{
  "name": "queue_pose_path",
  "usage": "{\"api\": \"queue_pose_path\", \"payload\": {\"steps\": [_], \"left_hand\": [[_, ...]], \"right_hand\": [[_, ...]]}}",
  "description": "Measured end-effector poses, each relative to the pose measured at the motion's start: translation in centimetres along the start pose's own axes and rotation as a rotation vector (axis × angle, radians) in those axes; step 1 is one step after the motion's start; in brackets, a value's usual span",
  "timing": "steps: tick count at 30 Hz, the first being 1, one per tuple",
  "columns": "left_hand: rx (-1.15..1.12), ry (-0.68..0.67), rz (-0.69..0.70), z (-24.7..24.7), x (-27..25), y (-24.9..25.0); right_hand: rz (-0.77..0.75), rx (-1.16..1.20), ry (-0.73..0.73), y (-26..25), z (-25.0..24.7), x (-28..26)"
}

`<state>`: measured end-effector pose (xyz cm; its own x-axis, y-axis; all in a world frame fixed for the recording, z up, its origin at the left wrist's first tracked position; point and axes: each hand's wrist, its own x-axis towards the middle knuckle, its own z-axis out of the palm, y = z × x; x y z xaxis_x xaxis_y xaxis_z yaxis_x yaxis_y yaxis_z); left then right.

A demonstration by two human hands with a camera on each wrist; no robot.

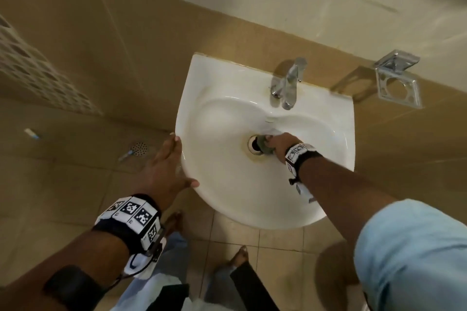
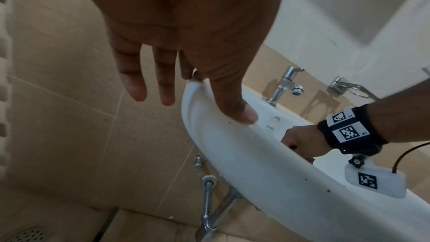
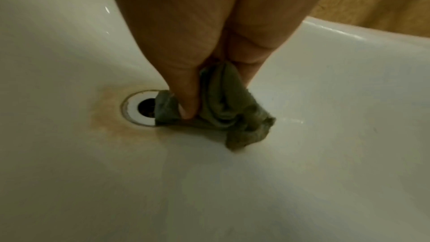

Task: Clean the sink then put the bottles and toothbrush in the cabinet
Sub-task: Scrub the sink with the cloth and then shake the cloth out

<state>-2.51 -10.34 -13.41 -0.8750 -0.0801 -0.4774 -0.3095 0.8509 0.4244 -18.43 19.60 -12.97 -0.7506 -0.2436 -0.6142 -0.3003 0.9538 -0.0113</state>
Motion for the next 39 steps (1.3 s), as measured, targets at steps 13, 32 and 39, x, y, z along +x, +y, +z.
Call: {"api": "queue_pose_path", "payload": {"steps": [13,32,39], "left_hand": [[0.005,-0.133,0.081,-5.7,-0.9,2.7],[-0.112,0.345,-0.238,-5.3,-5.7,4.8],[-0.137,0.334,-0.302,-0.5,-8.5,6.2]], "right_hand": [[-0.105,0.515,-0.111,-11.2,4.6,-10.5],[-0.756,-0.261,0.197,-18.1,4.4,-9.3],[-1.082,-0.355,0.236,-7.2,10.1,-14.6]]}}
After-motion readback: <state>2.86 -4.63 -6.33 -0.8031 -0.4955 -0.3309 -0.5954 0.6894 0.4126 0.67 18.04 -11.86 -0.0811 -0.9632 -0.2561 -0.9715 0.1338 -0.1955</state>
